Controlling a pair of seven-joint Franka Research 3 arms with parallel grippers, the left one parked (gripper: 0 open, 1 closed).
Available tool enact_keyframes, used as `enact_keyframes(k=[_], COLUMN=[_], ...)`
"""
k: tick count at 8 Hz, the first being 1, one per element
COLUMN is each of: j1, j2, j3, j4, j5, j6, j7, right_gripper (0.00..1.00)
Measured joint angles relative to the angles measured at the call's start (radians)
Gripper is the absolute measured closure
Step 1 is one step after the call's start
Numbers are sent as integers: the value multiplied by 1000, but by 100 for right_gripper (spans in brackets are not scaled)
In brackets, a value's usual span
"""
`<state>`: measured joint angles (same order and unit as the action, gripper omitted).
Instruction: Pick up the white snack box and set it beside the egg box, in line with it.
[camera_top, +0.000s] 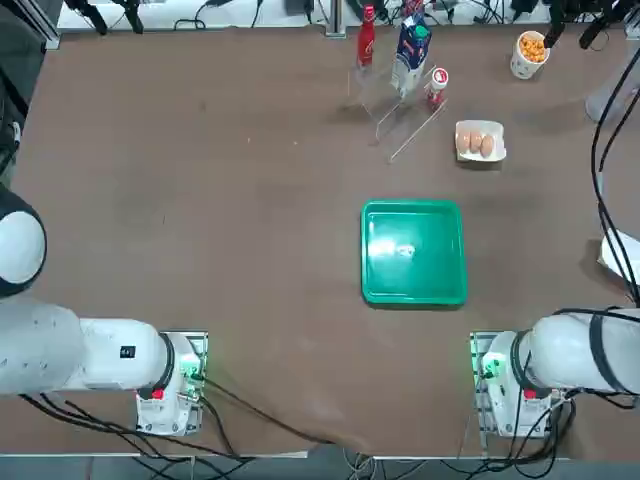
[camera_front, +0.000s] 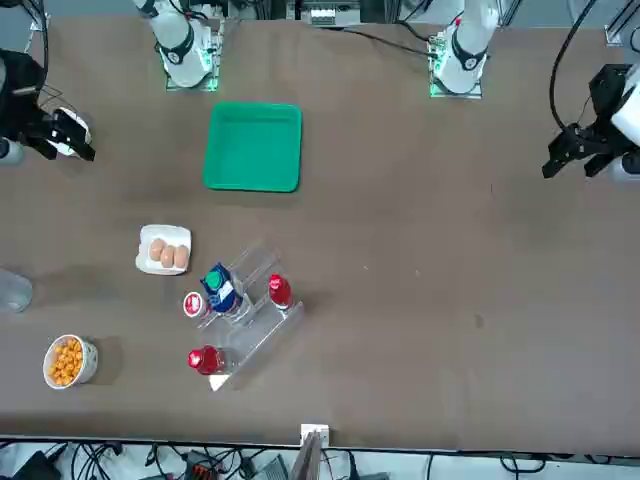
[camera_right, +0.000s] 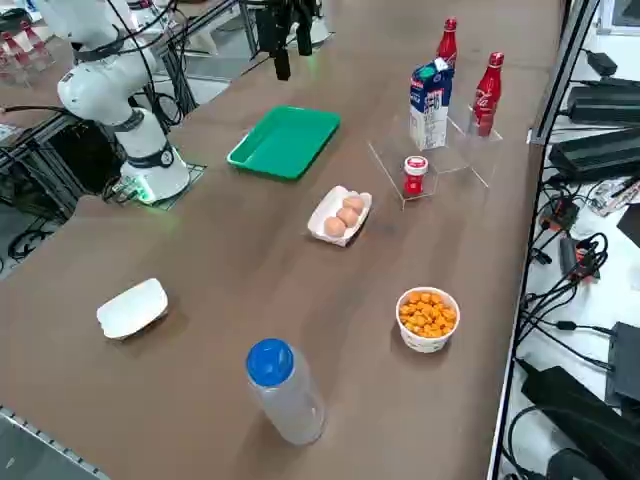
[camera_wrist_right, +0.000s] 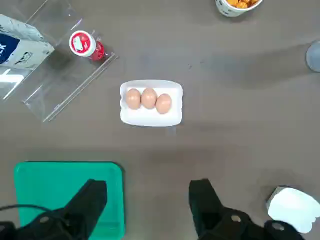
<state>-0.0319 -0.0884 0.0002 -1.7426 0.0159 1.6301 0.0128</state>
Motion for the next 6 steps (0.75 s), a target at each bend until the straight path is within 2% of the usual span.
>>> enact_keyframes(k=[4,6], j1=[-2,-12], j2=[0,1], j3=[-1,-14], j4=[5,7], j5=[0,-1], j6=[1,-14], j7=[0,0], right_gripper=[0,0])
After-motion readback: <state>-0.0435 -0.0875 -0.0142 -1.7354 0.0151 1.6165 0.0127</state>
